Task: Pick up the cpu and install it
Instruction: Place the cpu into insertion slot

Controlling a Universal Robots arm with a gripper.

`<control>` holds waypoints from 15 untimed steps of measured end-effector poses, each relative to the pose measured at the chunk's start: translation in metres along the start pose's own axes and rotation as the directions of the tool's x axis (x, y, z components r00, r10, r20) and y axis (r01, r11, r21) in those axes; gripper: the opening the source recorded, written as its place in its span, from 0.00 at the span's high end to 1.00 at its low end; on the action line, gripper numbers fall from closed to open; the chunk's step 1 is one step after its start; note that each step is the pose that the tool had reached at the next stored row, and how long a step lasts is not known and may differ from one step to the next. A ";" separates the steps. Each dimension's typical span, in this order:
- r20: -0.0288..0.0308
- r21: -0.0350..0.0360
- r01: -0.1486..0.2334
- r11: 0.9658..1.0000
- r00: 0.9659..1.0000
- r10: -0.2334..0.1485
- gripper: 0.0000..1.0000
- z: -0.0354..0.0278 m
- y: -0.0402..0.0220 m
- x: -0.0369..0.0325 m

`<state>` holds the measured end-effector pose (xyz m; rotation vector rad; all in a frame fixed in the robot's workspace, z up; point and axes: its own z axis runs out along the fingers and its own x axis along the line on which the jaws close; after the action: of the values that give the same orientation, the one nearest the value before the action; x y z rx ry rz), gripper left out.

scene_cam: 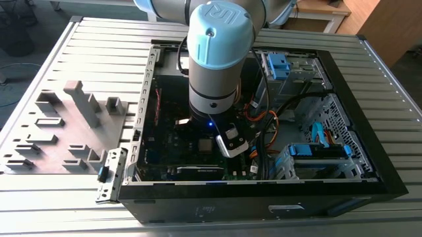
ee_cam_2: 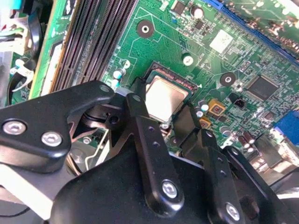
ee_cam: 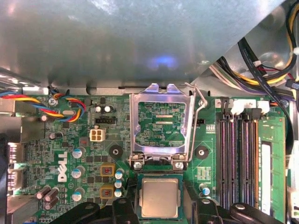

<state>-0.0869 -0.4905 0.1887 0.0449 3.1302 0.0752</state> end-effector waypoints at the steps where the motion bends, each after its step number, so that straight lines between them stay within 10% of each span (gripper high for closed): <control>1: 0.000 0.000 -0.007 1.000 1.000 0.007 0.53 0.0001 0.0000 0.0000; 15: 0.000 -0.001 -0.008 1.000 1.000 0.008 0.53 -0.0021 0.0001 0.0000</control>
<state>-0.0869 -0.4904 0.1908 0.0578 3.1297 0.0762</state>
